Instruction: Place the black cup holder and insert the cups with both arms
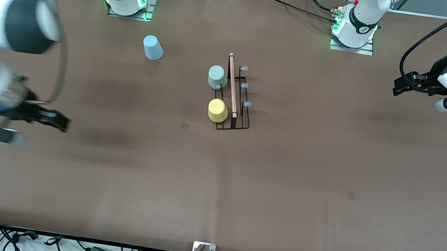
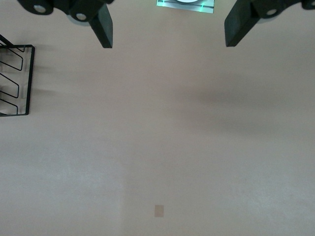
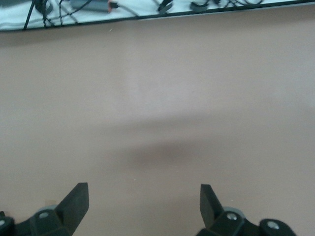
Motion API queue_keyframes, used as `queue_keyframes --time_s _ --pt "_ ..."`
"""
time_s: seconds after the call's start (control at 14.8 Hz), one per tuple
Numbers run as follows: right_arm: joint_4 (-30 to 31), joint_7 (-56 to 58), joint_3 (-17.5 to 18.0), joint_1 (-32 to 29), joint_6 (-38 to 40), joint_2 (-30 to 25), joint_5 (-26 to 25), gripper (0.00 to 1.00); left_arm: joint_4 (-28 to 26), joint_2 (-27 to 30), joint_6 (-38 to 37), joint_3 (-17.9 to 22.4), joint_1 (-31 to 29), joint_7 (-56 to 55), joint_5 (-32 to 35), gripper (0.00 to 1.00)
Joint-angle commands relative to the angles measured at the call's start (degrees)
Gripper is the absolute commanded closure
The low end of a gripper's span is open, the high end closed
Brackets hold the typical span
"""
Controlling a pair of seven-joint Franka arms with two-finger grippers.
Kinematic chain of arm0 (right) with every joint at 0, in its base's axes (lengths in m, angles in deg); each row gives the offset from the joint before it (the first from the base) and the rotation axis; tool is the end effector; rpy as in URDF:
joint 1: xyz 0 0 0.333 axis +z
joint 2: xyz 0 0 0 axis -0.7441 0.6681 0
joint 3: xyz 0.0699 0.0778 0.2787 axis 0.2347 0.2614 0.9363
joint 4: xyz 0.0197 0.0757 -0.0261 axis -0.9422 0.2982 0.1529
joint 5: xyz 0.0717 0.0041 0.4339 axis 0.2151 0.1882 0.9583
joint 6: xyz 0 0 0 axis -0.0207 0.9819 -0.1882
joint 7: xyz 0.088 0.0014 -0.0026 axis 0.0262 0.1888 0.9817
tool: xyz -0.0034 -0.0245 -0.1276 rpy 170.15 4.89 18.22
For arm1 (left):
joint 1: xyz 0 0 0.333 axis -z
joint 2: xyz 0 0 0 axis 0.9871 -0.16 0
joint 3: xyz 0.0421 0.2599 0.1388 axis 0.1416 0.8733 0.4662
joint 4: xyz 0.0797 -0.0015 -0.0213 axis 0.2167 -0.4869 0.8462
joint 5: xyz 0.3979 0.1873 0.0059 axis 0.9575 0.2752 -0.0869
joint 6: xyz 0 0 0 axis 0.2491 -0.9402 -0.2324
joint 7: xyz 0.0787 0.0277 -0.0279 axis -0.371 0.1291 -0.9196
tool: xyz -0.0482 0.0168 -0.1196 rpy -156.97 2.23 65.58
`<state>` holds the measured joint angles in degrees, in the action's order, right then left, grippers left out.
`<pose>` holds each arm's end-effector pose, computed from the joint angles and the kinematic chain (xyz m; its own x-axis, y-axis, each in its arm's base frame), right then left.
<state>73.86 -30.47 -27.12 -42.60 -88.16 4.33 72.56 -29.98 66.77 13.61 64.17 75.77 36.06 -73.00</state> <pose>0.7337 0.0547 0.4967 0.9853 -0.1460 0.0883 -0.1472 -0.9891 0.0071 0.5690 -0.0436 0.5353 0.9839 0.1434 -0.1070 0.1431 -0.9897 -0.0112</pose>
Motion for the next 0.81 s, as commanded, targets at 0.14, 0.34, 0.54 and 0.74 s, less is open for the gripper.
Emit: queue_keyframes --time_s 0.14,0.34,0.54,0.74 --pt "1.4 8.1 1.5 -7.2 4.9 -5.6 2.8 0.0 1.6 -1.0 -0.6 -0.1 -0.4 0.5 -1.2 0.0" --pt "1.3 15.0 1.3 -8.6 5.3 -6.8 2.3 0.0 1.6 -1.0 -0.6 -0.1 -0.4 0.5 -1.2 0.0" --pt "2.4 17.8 1.0 -8.6 7.8 -7.8 2.2 0.0 1.6 -1.0 -0.5 -0.1 -0.4 0.5 -1.2 0.0" --pt "13.7 17.6 1.0 -8.6 3.6 -14.1 2.0 0.0 1.6 -1.0 -0.4 -0.1 -0.4 0.6 -1.2 0.0"
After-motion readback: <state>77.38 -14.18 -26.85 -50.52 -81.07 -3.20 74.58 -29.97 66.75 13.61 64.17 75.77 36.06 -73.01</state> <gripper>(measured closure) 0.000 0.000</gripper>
